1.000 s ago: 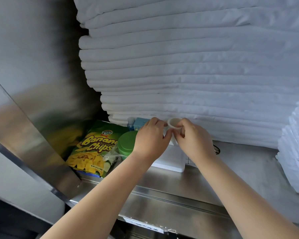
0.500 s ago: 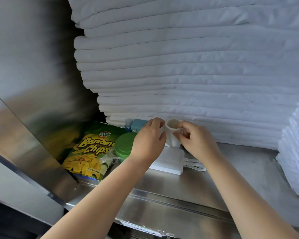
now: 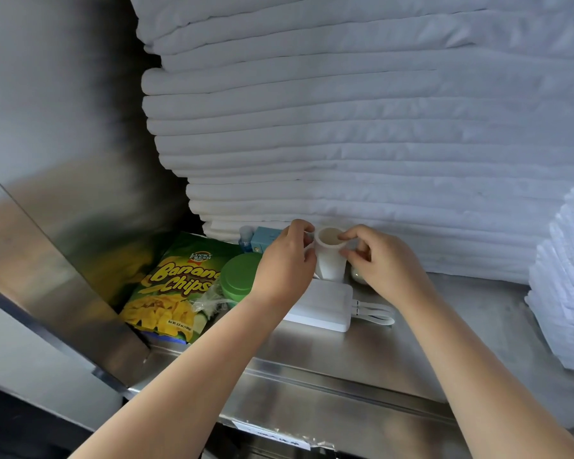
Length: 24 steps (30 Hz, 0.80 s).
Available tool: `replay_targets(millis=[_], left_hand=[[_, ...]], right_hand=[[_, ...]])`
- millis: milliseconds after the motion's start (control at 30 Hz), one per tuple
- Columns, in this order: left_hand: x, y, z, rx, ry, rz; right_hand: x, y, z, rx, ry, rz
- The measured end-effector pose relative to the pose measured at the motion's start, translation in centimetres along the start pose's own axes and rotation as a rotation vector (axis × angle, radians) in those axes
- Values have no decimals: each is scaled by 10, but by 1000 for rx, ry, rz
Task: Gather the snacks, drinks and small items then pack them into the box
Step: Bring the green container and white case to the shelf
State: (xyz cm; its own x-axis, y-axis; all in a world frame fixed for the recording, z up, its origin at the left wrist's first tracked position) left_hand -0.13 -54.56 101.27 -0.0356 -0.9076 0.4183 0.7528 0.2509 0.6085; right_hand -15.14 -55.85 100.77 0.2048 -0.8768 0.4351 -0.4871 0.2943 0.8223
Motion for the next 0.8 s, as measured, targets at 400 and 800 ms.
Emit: replay_targets(millis=[400, 800], left_hand=[[4, 7, -13, -106, 72, 59], [8, 5, -13, -123, 97, 74]], right_hand=[[-4, 2, -11, -63, 7, 19], [-1, -6, -13, -27, -10, 25]])
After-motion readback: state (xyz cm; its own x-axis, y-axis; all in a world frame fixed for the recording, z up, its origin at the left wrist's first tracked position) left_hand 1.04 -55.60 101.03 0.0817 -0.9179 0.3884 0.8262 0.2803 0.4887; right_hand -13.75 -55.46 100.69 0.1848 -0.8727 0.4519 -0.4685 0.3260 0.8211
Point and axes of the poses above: each hand's wrist, its own x-axis towards the middle knuckle, its own y-axis out of the back of the hand, z = x × y, the point moved 10 cm from there along x, towards the middle knuckle, and after that the axes turned 10 degrees about -x, right-handed, at the moved point
